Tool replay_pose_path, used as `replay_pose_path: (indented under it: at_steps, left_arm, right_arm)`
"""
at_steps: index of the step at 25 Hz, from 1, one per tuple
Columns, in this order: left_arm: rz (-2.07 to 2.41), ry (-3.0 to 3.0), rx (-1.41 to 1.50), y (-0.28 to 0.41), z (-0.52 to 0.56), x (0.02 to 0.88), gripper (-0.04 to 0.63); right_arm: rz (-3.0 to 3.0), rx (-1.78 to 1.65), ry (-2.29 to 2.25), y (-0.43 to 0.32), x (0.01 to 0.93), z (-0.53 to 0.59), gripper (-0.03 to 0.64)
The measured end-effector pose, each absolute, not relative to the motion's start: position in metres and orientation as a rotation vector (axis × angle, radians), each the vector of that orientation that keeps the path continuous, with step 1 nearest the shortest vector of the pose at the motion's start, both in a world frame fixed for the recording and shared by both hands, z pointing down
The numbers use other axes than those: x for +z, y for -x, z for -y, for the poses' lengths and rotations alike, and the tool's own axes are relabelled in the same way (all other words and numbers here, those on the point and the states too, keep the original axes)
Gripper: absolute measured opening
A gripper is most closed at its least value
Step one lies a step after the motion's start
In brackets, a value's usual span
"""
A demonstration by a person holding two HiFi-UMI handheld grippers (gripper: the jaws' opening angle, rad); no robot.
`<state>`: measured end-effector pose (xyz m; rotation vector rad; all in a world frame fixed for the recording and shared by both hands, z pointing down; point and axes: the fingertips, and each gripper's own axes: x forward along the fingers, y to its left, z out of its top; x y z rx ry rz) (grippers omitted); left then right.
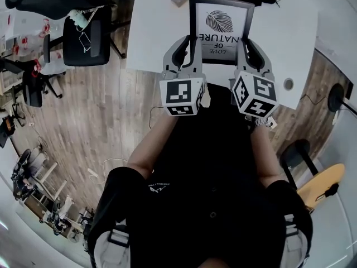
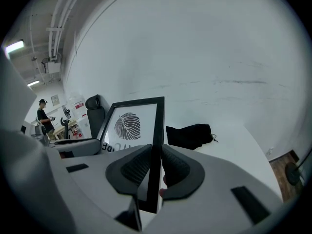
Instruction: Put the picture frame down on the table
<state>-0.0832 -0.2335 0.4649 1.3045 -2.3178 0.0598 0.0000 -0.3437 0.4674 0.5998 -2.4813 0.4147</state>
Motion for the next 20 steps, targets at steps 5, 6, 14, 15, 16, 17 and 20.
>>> replay_pose_path:
  at_steps: [5,6,14,15,16,17,20]
  left_arm:
    - [2.288,-1.270,0.081,0.078,0.228,0.487,0.074]
    - [2.280,-1.267,0.086,0.077,0.227,0.491,0.074]
    - [2.213,-1.253,0.141,0.076,0.221,0.526,0.074]
    - [2.203,-1.246,0.142,0.076,0.220,0.531,0.074]
    - [2.193,-1.237,0.141,0.077,0.220,0.536,0.074]
    - [2.183,-1.228,0.138,0.077,0.219,0.542,0.074]
    - [2.155,-1.207,0.134,0.078,0.219,0.556,0.074]
  right_arm:
    - [2.439,0.428,-0.582,-0.005,0.488,0.338,0.067]
    - [2.430,0.432,-0.581,-0.006,0.492,0.337,0.067]
    - [2.346,0.495,-0.564,-0.009,0.530,0.329,0.067]
    - [2.335,0.504,-0.563,-0.009,0.535,0.328,0.067]
    - [2.324,0.512,-0.562,-0.008,0.540,0.328,0.067]
    - [2.312,0.520,-0.562,-0.007,0.546,0.327,0.067]
    - [2.281,0.540,-0.562,-0.007,0.560,0.327,0.067]
